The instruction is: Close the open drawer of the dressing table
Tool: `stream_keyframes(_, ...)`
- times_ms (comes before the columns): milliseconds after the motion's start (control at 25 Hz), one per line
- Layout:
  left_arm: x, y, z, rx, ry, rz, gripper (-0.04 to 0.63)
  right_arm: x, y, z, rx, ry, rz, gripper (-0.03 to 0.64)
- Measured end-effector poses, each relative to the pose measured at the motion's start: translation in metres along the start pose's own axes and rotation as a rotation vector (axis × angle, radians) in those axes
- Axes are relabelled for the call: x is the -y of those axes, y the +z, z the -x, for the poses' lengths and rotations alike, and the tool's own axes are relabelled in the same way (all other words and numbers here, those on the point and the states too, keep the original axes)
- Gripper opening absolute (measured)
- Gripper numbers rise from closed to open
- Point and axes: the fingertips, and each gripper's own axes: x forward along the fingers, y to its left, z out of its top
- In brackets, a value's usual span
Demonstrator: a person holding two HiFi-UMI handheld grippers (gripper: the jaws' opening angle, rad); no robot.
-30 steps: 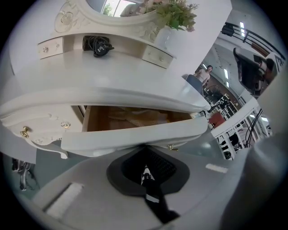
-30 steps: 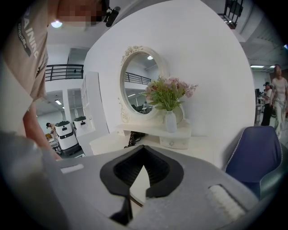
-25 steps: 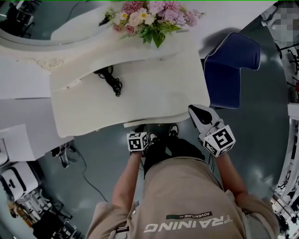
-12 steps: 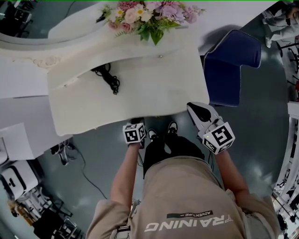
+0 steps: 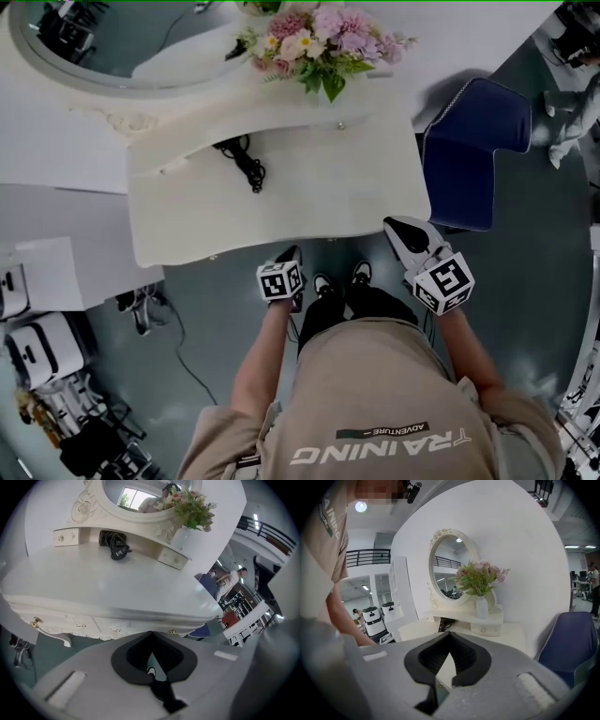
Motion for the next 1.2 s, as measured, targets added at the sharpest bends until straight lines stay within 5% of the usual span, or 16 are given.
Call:
stream_keyframes(280, 0.001, 0.011, 0.057, 0.088, 0.011, -0.017, 0.018, -0.015, -0.008, 0.007, 0.000, 0.007, 0.012, 0.003)
stream_keyframes(600, 0.018, 0.068, 0.130, 0.272, -0.012, -0.075, 0.018, -0.042, -0.002, 0.004, 0.012, 0.041, 0.062, 0.003)
stream_keyframes(920, 0.051, 0.128, 0.202, 0.433, -0.018, -0.223, 0.018, -0.067, 0.037, -0.002, 0.078, 0.067, 0.138, 0.003)
stream_keyframes(1200, 0.080, 0.176, 0.255, 0.590, -0.048, -0.296, 0.017, -0.087, 0.092, 0.005, 0.123, 0.086, 0.344, 0.003)
